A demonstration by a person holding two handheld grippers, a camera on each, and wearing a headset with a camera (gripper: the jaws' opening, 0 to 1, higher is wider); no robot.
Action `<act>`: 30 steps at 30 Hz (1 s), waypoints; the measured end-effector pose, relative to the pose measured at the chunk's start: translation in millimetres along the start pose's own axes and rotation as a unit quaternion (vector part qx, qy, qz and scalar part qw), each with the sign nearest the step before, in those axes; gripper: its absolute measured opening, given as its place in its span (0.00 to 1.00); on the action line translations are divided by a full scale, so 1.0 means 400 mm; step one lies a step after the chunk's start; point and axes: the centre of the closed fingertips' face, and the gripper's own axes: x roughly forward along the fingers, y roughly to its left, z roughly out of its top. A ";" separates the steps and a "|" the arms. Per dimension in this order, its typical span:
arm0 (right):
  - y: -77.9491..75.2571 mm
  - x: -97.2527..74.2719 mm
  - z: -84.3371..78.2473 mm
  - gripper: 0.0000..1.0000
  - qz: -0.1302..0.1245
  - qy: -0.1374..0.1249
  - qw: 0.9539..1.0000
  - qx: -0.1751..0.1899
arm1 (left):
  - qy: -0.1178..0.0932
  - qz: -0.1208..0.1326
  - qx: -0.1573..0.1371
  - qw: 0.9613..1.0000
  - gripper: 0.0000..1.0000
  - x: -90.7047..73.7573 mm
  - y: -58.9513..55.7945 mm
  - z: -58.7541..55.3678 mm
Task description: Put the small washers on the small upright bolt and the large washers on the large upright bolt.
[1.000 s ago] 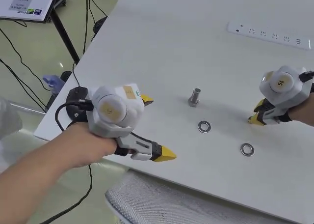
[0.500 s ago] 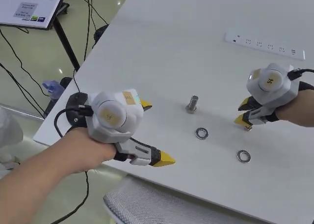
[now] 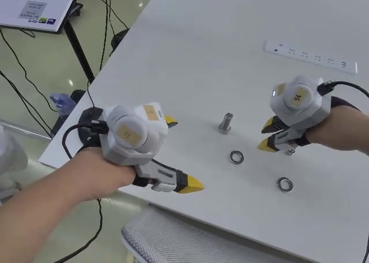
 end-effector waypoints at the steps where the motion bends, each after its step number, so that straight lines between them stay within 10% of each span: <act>1: 0.005 0.006 0.004 0.26 0.001 0.000 1.000 -0.002 | -0.001 0.000 -0.001 1.000 0.86 0.000 -0.001 0.001; 30: 0.049 0.176 0.000 0.34 0.011 0.005 0.999 -0.038 | 0.000 0.006 -0.003 1.000 0.84 -0.013 0.017 -0.028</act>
